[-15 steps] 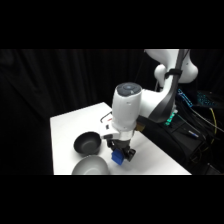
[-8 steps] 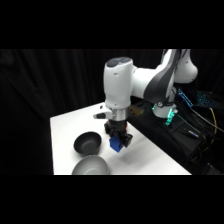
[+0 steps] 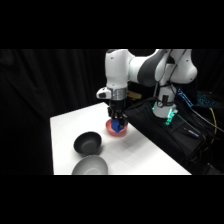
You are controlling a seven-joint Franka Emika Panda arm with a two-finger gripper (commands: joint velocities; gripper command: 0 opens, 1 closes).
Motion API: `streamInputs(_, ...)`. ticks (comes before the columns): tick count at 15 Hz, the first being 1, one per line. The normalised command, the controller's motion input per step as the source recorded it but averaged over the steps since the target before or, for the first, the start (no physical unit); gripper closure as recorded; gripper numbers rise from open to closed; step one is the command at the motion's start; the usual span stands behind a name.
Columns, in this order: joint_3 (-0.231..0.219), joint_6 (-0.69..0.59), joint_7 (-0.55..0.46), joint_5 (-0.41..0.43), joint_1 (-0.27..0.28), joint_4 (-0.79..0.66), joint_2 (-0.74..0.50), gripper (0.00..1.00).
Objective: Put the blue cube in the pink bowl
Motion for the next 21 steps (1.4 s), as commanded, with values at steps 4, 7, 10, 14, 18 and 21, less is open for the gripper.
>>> streamInputs(4,-0.14,0.07,-0.05,0.064,-0.141,-0.39,-0.45,0.77)
streamInputs(7,-0.152,0.12,-0.01,0.015,-0.167,-0.22,-0.22,0.77)
streamInputs(10,-0.114,0.15,0.04,-0.006,-0.142,-0.14,-0.08,0.77)
streamInputs(14,-0.059,0.24,0.02,0.085,-0.066,-0.06,0.1,0.77)
streamInputs(18,0.001,0.43,-0.04,0.251,0.001,0.01,0.3,0.77)
streamInputs(21,0.034,0.34,-0.05,0.236,-0.018,0.09,0.38,0.77)
